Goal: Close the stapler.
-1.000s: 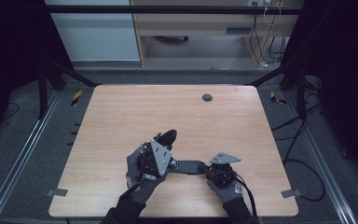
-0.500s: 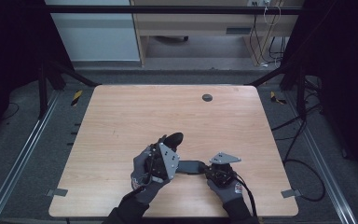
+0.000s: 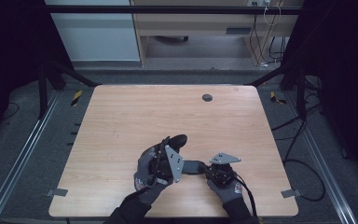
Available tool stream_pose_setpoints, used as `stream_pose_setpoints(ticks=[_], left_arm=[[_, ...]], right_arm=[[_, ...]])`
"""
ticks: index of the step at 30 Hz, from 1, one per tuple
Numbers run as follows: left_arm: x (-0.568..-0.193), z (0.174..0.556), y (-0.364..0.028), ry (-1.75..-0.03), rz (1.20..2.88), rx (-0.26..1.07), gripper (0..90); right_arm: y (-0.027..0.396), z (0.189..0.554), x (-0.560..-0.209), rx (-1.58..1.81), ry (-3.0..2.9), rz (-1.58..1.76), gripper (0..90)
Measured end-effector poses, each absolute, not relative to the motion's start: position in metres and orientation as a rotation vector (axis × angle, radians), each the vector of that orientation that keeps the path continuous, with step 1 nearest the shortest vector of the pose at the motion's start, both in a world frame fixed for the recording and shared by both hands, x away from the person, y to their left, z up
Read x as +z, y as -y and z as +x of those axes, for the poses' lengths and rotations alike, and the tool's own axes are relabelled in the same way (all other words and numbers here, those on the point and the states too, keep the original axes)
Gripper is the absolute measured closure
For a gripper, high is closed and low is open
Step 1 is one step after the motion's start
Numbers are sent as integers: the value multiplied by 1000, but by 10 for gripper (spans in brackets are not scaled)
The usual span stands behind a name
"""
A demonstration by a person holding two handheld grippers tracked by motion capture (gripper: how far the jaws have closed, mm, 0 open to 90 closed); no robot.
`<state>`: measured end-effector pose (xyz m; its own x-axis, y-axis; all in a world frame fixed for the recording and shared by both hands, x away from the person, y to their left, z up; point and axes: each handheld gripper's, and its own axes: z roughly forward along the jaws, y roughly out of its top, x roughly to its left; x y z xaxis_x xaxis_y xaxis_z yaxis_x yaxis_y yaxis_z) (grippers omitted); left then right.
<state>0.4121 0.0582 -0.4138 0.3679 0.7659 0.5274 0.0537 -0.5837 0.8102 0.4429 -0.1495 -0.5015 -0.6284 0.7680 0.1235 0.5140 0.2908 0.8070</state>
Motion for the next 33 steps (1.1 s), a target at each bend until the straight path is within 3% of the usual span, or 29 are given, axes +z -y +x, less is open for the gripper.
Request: stream_pose_setpoints(ticks=[33], left_arm=[[-430,411,-41,-595,1999,1326,543]], right_arm=[[150,443,-502,1264,-2270,1167,900]])
